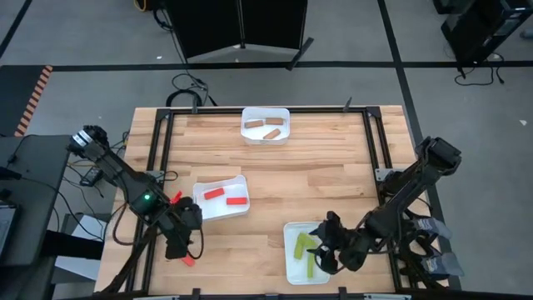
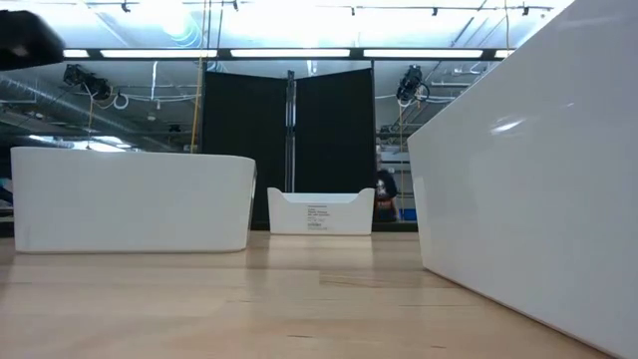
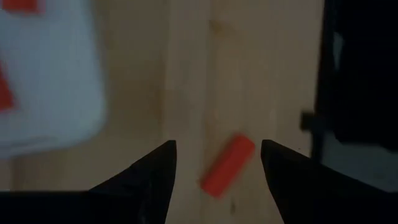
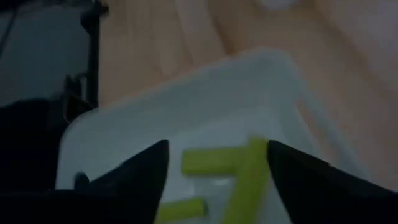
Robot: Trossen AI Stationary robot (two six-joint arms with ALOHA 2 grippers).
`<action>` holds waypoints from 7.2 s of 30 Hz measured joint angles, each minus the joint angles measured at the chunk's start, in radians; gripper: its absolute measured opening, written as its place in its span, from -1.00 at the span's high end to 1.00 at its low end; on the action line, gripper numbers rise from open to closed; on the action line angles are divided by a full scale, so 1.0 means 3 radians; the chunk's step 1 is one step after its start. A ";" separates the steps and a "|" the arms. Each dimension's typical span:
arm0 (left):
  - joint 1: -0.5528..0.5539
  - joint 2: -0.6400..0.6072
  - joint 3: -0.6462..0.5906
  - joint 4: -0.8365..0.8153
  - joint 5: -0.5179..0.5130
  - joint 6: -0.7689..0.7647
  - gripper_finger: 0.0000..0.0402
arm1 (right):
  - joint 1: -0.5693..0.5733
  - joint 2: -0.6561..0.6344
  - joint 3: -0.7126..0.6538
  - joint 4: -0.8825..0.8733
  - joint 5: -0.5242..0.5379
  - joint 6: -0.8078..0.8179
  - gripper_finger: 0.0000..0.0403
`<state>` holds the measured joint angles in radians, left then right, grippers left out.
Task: Sort blocks
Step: Put the orange block into the middle white bin, then return to Home Position
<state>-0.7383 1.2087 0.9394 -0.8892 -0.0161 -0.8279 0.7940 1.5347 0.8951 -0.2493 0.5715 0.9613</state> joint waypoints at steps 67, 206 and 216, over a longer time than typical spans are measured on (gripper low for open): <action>-0.0040 0.0341 0.0639 -0.0459 -0.2675 0.0228 0.50 | -0.0471 -0.0633 0.0006 0.0512 0.0360 -0.1651 -0.24; 0.2047 -0.4006 -0.3106 0.3241 -0.1855 0.2482 0.88 | -0.1687 -0.4961 -0.2964 0.1026 -0.0939 -0.2863 0.82; 0.2047 -0.4006 -0.3107 0.3242 -0.1855 0.2482 0.88 | -0.1687 -0.4961 -0.2964 0.1026 -0.0941 -0.2864 0.82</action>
<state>-0.1242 0.0071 0.0073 0.0834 -0.5724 -0.0834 0.2878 0.0463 0.0059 0.0586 0.2893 0.1022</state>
